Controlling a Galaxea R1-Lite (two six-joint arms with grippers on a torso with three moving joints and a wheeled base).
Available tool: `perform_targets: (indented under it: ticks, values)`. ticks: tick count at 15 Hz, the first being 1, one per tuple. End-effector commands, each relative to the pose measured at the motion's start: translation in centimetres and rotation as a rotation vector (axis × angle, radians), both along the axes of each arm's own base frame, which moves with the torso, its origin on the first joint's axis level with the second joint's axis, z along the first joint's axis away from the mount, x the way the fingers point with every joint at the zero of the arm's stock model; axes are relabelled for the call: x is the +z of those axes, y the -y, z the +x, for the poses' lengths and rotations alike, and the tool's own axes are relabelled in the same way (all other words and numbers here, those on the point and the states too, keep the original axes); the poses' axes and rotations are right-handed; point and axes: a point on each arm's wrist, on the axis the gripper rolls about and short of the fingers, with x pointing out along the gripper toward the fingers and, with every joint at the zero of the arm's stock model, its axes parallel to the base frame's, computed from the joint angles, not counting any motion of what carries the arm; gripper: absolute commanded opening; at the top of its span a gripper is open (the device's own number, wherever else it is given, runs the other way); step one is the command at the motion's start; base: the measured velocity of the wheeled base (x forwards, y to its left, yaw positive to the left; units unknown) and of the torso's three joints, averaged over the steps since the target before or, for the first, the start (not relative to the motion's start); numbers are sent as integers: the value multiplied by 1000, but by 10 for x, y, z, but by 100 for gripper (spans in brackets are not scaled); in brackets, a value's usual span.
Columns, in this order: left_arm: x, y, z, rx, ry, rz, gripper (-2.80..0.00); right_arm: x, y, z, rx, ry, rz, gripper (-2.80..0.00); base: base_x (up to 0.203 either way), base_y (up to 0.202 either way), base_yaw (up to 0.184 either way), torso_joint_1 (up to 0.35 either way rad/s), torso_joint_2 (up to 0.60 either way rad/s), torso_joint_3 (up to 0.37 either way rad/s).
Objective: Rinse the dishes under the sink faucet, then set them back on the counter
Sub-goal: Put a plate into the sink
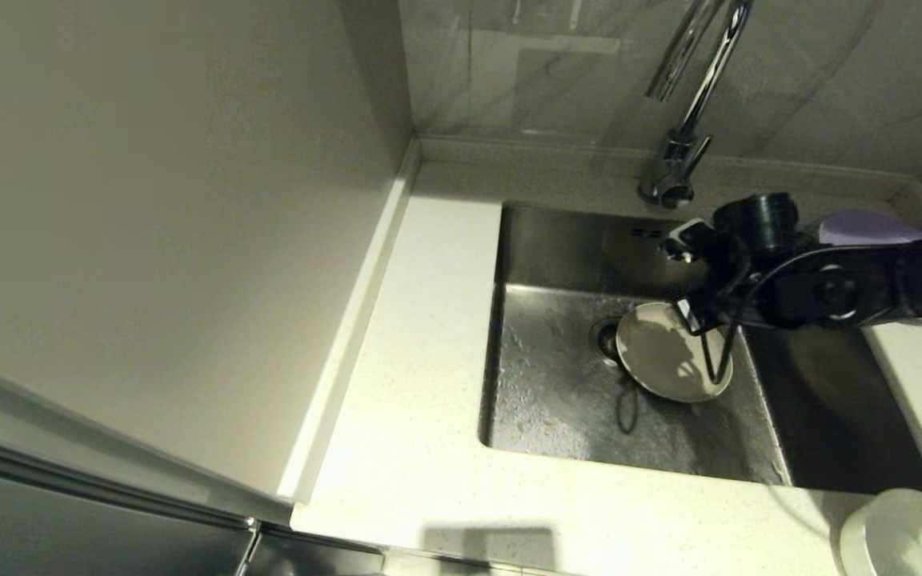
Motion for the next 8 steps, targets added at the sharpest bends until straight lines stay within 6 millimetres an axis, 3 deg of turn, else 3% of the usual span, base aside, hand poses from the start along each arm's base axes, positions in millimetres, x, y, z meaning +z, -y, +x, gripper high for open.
perform_targets:
  ticks: [1, 3, 4, 8]
  values:
    - [0, 0, 0, 0, 4, -1, -280, 73, 11, -68, 9, 101, 4, -280, 0, 0, 0, 0, 0, 0]
    - [0, 0, 0, 0, 4, -1, -280, 92, 27, -105, -14, 54, -14, -280, 0, 0, 0, 0, 0, 0]
    - [0, 0, 0, 0, 4, -1, -280, 100, 35, -110, -36, 58, -16, -280, 0, 0, 0, 0, 0, 0]
    - [0, 0, 0, 0, 4, -1, -280, 105, 63, -99, -135, 32, -45, -280, 0, 0, 0, 0, 0, 0]
